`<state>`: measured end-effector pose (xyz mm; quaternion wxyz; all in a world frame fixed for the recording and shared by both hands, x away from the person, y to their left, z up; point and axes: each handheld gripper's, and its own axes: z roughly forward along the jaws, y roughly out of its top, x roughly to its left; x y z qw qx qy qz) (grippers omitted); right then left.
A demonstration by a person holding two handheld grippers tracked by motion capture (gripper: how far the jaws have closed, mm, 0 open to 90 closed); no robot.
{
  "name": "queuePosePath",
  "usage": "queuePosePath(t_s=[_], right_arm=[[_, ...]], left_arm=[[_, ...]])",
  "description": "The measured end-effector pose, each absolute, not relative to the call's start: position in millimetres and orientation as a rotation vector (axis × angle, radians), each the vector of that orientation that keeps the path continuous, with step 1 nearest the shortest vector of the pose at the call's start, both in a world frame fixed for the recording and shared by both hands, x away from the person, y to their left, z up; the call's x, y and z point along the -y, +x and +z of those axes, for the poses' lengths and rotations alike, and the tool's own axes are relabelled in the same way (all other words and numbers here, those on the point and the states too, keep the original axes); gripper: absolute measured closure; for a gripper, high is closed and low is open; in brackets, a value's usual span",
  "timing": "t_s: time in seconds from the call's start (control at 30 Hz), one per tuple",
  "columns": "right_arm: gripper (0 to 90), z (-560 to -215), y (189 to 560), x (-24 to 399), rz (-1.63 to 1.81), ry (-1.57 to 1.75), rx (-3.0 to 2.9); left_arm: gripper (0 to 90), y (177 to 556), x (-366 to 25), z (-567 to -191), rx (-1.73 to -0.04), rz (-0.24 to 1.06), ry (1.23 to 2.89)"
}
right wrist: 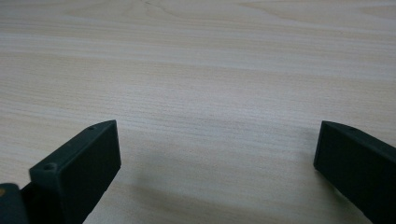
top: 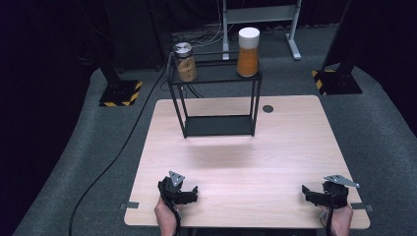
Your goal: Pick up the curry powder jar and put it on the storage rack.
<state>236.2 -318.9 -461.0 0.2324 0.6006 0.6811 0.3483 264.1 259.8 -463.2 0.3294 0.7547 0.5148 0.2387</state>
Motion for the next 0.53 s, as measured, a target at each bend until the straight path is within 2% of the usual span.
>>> queuePosePath(t_s=[0.53], right_arm=[[0.0,-462.0,236.0,322.8,0.982,1.670,-1.854]], left_arm=[[1.0,264.3,-259.8,-463.0,-1.347,0.624,1.975]])
